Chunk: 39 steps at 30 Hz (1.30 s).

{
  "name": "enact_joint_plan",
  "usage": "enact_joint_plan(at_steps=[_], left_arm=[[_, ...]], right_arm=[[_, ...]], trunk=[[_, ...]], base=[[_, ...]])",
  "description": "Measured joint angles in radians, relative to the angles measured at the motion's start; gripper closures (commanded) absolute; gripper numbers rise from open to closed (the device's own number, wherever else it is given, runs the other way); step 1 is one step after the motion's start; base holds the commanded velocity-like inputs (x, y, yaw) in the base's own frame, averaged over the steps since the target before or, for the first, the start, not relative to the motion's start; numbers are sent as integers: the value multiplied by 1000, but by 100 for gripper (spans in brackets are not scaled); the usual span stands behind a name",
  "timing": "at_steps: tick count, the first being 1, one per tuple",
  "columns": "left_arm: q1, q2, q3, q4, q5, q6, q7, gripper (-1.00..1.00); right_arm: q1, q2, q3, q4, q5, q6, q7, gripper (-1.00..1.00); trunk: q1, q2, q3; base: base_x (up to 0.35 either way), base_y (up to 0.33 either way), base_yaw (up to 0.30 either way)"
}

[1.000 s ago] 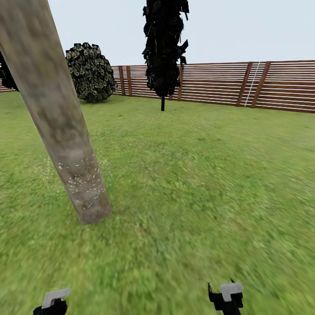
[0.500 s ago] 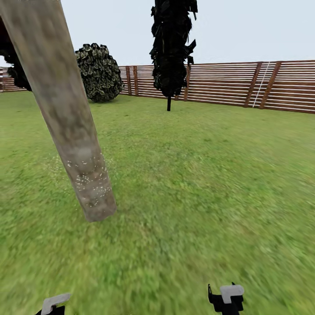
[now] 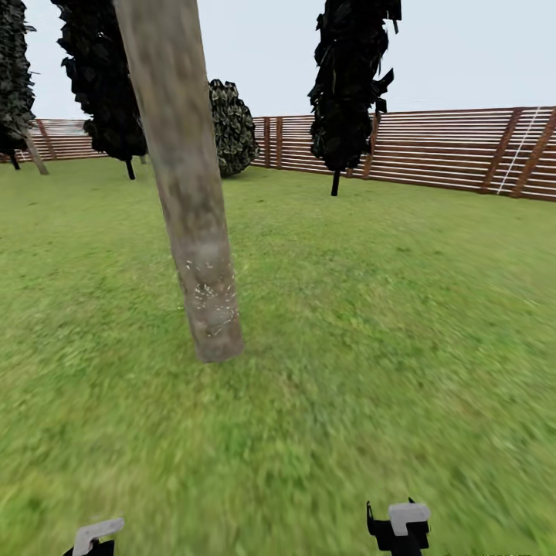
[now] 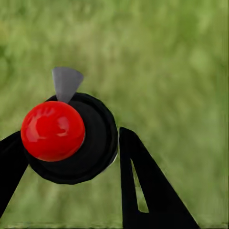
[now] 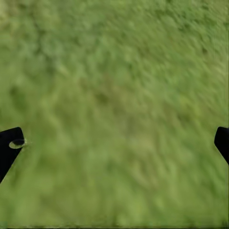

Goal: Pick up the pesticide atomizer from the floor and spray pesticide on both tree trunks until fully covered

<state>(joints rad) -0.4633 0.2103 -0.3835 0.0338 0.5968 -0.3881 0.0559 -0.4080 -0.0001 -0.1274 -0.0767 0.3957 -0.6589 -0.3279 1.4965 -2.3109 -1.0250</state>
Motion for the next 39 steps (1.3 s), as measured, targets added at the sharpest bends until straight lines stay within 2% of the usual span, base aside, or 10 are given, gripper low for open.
enact_joint_plan(at_steps=[14, 39], left_arm=[[0, 1, 1, 0, 3, 0, 1, 100], [0, 1, 1, 0, 0, 2, 0, 100]], right_arm=[[0, 0, 0, 0, 0, 0, -1, -100], [0, 0, 0, 1, 1, 1, -1, -100]], trunk=[[0, 0, 0], [0, 0, 0]], base=[[-302, 133, 280], [-3, 2, 280]])
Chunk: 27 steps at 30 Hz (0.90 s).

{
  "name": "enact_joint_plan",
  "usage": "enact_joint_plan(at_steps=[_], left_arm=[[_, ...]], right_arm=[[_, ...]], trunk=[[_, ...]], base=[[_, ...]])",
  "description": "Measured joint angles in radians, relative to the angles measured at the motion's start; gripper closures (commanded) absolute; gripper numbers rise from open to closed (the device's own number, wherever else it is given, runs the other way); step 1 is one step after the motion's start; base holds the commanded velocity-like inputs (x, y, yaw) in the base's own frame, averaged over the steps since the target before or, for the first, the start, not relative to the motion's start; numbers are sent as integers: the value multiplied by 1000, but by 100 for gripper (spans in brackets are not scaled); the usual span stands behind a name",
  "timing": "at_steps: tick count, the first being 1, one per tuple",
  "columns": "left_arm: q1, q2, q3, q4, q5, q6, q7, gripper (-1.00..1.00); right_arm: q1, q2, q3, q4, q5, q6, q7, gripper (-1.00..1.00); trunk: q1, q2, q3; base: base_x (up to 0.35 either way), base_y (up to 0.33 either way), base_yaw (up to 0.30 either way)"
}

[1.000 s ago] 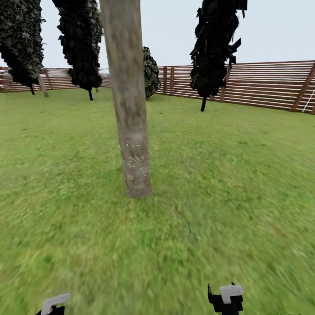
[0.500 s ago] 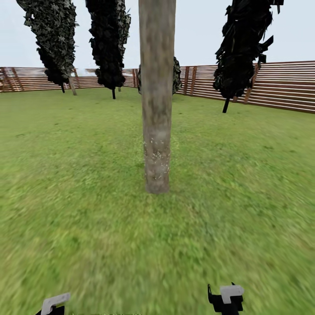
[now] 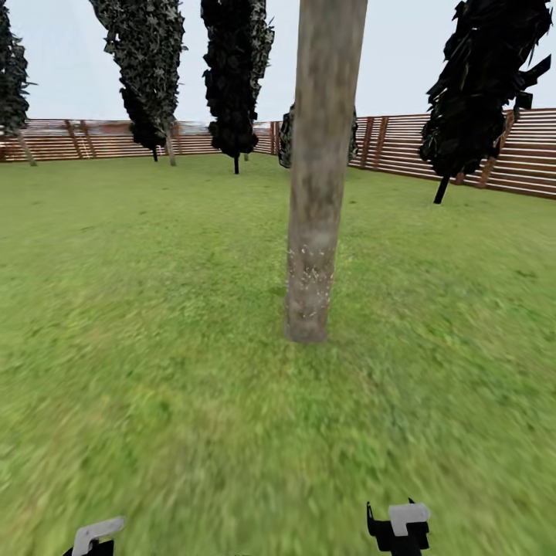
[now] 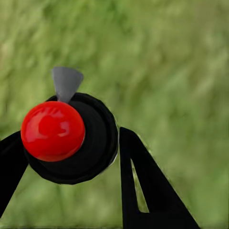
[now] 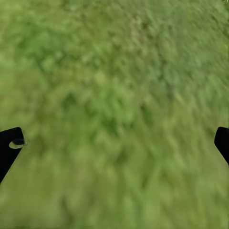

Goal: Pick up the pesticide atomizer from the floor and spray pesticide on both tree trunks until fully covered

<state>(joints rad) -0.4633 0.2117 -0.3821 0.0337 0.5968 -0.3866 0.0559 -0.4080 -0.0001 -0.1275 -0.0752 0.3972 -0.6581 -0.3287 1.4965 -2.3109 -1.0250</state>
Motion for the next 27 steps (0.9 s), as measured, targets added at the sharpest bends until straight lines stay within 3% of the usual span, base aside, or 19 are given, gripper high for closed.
enact_joint_plan(at_steps=[27], left_arm=[[0, 0, 0, 0, -1, 0, 0, 100]], right_arm=[[0, 0, 0, 0, 0, 0, 0, -100]], trunk=[[0, 0, 0]], base=[[0, 0, 280]])
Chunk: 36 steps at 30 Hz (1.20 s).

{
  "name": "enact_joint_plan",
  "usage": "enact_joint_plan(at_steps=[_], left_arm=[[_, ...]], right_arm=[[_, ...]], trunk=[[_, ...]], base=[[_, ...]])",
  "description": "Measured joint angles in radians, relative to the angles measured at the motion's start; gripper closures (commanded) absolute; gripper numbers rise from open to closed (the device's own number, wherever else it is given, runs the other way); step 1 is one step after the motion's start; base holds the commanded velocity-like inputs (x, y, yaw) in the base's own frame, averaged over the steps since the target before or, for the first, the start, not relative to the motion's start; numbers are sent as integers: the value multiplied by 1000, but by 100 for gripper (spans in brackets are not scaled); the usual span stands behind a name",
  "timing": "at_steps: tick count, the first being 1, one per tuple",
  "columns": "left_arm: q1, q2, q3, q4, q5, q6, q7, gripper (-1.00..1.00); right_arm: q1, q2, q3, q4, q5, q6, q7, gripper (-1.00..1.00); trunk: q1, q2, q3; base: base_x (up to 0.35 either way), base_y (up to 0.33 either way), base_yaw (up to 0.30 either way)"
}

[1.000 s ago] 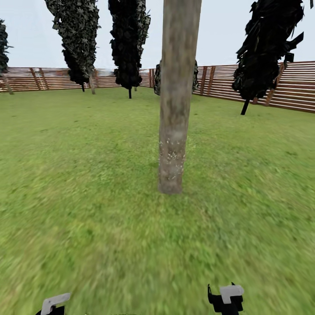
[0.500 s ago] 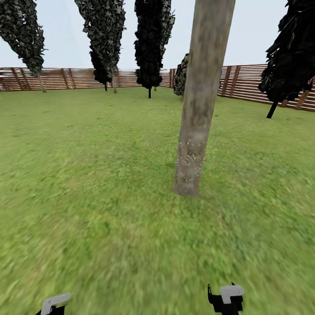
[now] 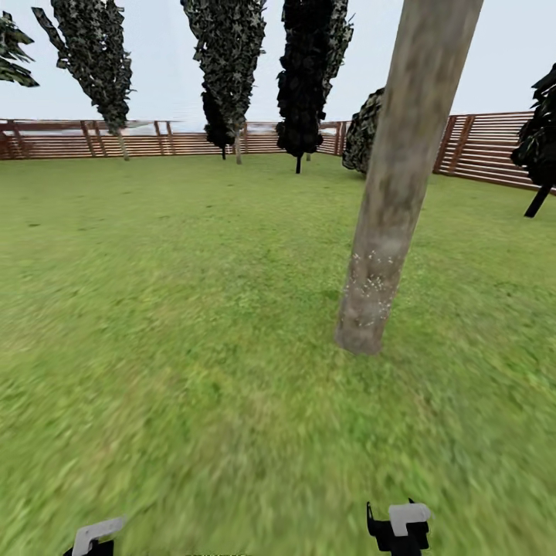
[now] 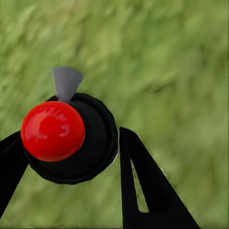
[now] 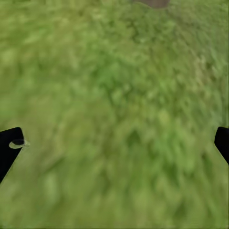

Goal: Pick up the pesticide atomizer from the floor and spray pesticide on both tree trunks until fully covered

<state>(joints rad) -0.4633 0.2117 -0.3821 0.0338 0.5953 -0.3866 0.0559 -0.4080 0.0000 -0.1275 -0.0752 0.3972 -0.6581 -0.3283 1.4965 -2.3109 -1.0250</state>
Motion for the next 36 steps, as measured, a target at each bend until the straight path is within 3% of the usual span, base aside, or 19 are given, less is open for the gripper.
enact_joint_plan(at_steps=[36], left_arm=[[0, 1, 0, -2, 7, 0, 0, 100]], right_arm=[[0, -1, 0, 0, 0, 0, -1, -100]], trunk=[[0, 0, 0]], base=[[0, 0, 280]])
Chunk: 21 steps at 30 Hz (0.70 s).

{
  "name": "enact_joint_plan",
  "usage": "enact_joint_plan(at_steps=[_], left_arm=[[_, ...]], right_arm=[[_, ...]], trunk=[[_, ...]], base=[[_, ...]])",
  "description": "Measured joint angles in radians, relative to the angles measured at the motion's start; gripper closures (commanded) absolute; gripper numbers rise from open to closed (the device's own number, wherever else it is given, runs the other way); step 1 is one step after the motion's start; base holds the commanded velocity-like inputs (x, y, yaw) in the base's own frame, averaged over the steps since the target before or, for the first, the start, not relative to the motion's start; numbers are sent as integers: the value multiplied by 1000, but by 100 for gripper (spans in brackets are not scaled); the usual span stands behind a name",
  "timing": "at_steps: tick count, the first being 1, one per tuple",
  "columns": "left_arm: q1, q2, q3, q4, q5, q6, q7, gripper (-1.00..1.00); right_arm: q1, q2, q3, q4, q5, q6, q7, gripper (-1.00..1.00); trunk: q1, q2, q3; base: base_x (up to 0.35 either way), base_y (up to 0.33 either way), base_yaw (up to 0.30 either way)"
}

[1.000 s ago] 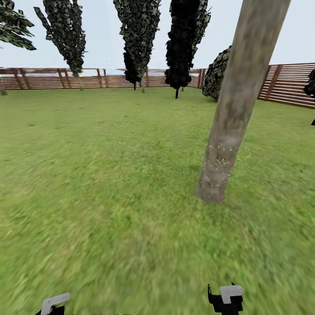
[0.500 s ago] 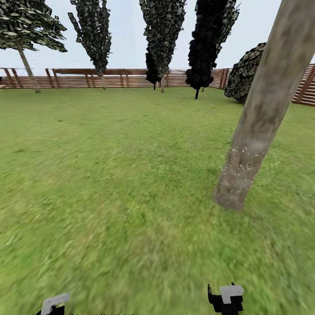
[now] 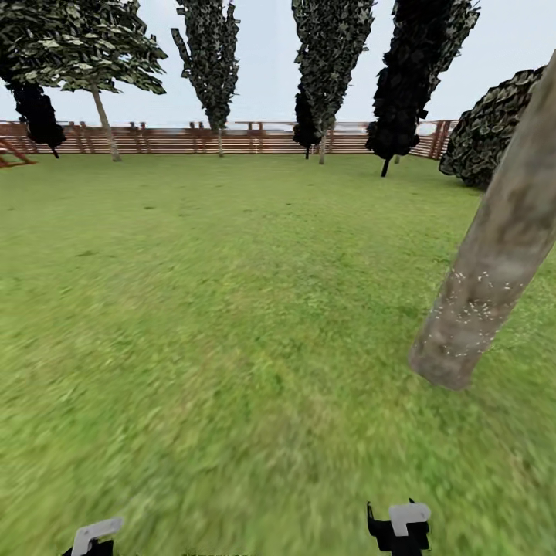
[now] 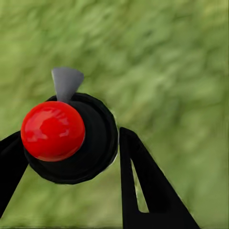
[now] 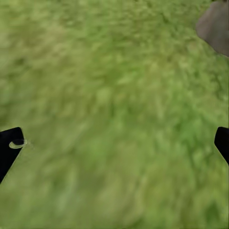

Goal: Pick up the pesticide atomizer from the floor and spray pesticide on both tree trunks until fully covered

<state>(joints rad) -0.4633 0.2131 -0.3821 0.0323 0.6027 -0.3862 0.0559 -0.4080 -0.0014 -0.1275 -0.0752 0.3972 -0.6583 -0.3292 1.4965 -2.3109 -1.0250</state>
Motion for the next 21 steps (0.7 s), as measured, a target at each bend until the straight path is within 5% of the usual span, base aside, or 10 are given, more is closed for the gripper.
enact_joint_plan(at_steps=[21], left_arm=[[0, 2, 1, 3, 0, 0, 0, 100]], right_arm=[[0, 1, 0, 0, 0, 0, 0, -100]], trunk=[[0, 0, 0]], base=[[0, 0, 280]])
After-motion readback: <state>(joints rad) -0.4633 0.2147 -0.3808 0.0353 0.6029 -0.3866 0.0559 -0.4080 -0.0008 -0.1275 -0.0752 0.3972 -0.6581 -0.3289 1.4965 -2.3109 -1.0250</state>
